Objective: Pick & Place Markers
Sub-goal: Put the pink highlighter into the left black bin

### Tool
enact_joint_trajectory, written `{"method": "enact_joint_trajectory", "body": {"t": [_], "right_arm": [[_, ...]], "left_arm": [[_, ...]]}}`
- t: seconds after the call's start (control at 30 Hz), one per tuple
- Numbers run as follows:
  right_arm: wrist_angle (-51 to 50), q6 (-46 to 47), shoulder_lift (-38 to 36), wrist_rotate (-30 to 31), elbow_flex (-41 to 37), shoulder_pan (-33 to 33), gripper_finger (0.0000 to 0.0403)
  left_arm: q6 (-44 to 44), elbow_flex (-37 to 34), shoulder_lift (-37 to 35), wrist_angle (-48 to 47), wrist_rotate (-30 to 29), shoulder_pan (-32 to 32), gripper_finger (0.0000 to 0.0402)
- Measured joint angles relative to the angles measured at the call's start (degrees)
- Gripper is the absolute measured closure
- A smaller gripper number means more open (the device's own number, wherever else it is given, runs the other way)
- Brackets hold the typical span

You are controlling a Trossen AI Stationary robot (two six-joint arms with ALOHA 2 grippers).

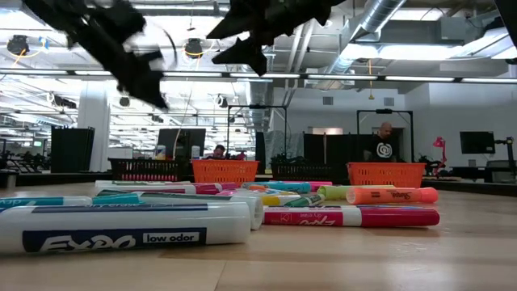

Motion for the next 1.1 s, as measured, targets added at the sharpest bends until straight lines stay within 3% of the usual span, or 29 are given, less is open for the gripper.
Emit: {"method": "enact_joint_trajectory", "body": {"t": [0.23, 0.4, 0.53, 0.8, 1.1], "right_arm": [[-14.5, -3.2, 0.0, 0.4, 0.0, -1.8, 0.0207], [-27.9, -7.4, 0.0, 3.9, 0.0, -3.1, 0.0217], [-32.2, -11.9, 0.0, 9.4, 0.0, -4.4, 0.0224], [-32.4, -16.6, 0.0, 10.0, 0.0, -7.6, 0.0226], [-32.0, -17.6, 0.0, 11.2, -0.6, -8.6, 0.0174]], "left_arm": [[-13.1, 0.7, -18.1, 0.4, 12.7, -3.3, 0.0255], [-15.7, 0.7, -23.8, 0.8, 15.3, -7.2, 0.026], [-15.7, 0.7, -24.0, 0.9, 15.3, -10.1, 0.0263], [-15.8, 0.7, -19.6, 1.8, 15.2, -13.9, 0.0266], [-15.8, 0.7, -18.1, 3.2, 15.2, -14.6, 0.0266]]}}
